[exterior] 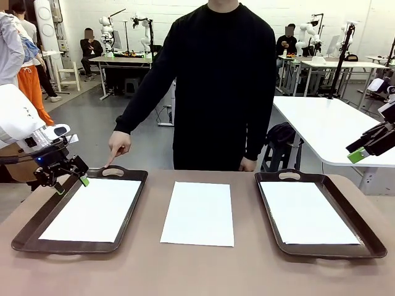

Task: Sort the A4 documents.
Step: Place the A4 Paper in the designated Handle tray, then receive the A4 Paper.

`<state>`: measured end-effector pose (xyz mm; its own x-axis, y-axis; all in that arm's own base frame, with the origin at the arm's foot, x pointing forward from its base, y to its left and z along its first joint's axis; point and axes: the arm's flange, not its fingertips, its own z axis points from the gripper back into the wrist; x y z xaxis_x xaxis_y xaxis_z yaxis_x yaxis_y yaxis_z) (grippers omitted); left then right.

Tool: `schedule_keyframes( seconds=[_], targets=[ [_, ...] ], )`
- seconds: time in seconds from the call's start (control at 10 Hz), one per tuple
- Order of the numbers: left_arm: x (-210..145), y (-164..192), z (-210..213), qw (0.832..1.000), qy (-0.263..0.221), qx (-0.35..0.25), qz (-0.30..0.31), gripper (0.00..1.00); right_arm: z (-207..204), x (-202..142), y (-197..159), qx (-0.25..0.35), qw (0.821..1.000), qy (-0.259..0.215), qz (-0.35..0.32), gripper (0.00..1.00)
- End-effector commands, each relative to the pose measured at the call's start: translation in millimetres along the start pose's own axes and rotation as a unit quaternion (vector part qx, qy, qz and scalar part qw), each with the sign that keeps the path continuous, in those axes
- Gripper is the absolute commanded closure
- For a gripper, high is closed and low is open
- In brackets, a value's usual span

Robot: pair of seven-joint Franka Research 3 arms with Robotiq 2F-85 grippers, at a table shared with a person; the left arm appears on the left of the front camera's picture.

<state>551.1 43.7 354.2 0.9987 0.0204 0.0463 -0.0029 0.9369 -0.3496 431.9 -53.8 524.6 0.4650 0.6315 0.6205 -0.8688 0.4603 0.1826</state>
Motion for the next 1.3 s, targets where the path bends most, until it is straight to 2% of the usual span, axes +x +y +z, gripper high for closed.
schedule_keyframes(
  seconds=[0.0,1.1,1.2],
  targets=[
    [0.0,0.3,-0.1,1.0,0.0,0.0,-0.016,0.0,-0.4,0.3,-0.5,-0.005,1.0,0.001,0.0,0.0],
    [0.1,-1.2,-0.5,1.0,0.0,0.0,-0.005,0.0,-0.4,0.3,-0.5,-0.005,1.0,0.001,0.0,0.0],
    [-3.5,-26.8,9.2,0.998,-0.026,0.024,-0.047,0.0,-0.4,0.3,-0.5,-0.005,1.0,0.001,0.0,0.0]
  ],
)
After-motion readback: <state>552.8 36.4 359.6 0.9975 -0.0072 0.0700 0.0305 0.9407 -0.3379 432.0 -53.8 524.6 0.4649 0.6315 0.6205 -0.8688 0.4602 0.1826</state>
